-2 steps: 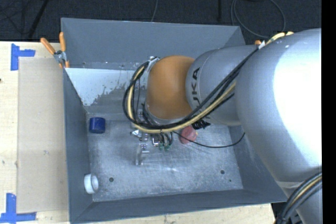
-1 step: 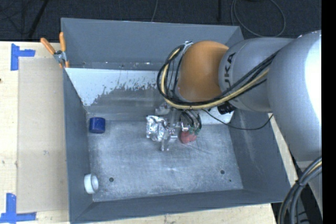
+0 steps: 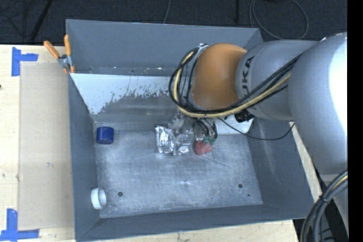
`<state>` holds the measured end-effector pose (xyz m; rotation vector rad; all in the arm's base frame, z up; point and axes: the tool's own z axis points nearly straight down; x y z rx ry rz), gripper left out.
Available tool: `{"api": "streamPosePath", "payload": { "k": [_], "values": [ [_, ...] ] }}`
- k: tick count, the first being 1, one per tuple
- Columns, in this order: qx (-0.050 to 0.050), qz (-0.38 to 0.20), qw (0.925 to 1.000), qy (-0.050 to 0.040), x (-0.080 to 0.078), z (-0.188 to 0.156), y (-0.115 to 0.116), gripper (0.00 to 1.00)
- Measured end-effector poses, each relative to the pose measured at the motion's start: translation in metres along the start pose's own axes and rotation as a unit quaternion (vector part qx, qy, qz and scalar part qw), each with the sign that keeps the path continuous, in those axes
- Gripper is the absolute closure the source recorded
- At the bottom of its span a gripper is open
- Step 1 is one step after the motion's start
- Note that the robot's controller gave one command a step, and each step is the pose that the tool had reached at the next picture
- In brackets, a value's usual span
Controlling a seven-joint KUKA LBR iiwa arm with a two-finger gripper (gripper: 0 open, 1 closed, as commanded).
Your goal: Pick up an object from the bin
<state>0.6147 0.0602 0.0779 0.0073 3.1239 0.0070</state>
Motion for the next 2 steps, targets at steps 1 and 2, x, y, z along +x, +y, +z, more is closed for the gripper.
{"api": "streamPosePath", "payload": {
  "k": [1,2],
  "values": [
    [0.002,0.0,1.0,0.0063,-0.0021,-0.0377,0.0002,1.0],
    [0.002,0.0,1.0,0.008,-0.0026,-0.0414,0.0001,1.0]
  ]
}}
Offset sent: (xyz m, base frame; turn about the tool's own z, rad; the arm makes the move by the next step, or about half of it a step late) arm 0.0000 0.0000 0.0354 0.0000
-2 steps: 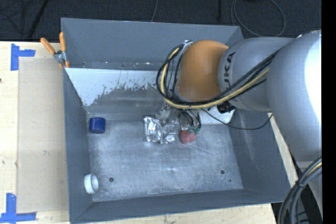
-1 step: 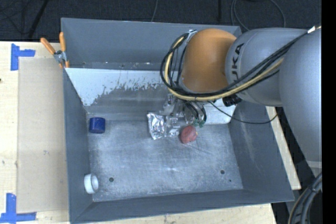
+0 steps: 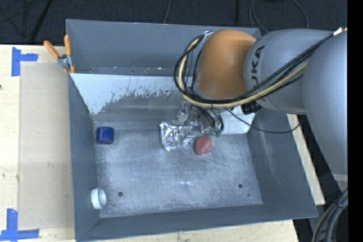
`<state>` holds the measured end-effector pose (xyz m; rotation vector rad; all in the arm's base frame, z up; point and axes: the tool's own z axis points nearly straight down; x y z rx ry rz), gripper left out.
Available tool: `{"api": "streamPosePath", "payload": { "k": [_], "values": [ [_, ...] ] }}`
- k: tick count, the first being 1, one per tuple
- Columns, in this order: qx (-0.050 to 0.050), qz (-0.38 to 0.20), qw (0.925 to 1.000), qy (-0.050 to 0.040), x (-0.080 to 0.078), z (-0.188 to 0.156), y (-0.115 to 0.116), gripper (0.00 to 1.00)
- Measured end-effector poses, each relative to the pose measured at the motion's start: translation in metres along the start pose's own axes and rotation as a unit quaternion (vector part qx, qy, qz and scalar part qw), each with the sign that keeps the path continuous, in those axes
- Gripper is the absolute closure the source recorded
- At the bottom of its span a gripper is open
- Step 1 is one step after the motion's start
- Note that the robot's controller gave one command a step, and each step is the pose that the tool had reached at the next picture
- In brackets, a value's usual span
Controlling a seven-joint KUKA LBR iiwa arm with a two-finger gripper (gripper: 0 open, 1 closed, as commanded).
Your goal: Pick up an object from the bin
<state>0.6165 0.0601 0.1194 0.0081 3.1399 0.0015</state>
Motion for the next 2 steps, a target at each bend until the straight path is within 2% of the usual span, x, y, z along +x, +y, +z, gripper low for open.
{"api": "streamPosePath", "payload": {
  "k": [1,2],
  "values": [
    [0.0,0.001,1.0,-0.0009,-0.001,-0.0273,-0.0001,1.0],
    [0.0,0.001,1.0,0.0001,-0.0015,-0.032,-0.0002,1.0]
  ]
}}
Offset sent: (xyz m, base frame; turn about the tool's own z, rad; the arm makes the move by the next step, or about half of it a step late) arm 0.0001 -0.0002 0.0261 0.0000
